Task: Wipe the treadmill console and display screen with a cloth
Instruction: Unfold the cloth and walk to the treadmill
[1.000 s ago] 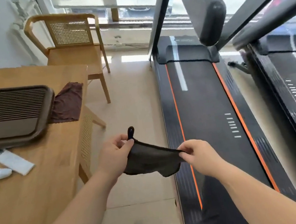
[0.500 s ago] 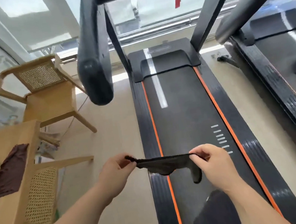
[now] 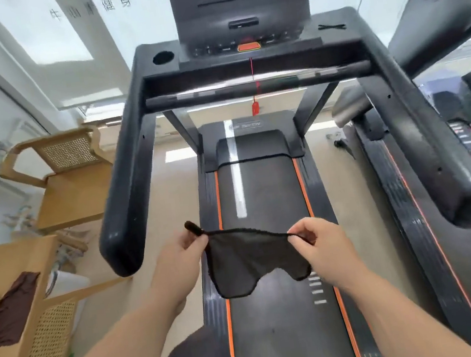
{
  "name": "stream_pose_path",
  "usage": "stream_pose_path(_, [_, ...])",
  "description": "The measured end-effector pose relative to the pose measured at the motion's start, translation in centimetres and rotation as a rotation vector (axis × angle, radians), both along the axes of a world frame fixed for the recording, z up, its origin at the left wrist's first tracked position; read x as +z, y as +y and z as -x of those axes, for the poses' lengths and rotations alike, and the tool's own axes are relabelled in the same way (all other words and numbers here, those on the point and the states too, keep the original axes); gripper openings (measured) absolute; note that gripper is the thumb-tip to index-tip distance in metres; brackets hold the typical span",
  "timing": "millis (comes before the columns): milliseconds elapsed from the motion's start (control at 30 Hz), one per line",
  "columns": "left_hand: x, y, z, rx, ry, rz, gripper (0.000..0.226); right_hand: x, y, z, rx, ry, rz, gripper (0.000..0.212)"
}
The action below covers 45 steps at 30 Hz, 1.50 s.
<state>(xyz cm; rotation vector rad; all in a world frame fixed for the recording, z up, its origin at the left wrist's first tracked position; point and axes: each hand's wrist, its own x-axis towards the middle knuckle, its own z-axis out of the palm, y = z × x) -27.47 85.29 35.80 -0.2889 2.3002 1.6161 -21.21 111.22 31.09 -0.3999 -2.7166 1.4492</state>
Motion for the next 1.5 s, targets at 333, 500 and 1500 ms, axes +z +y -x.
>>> stream_pose_path(333, [-0.3, 6.2, 15.9, 0.089, 0.002, -0.196, 0.018, 3.7, 7.1, 18.0, 0.049, 0.057, -0.074, 0.024])
stream_pose_path(500, [0.4, 10.3, 27.4, 0.006, 0.015, -0.241, 0.018, 5.4, 10.0, 27.9, 0.026, 0.016, -0.166, 0.017])
stream_pose_path(1500, [5.8, 36.1, 59.1, -0.191, 0.179, -0.101, 0.014, 15.1, 35.5, 62.6, -0.048, 0.167, -0.186, 0.009])
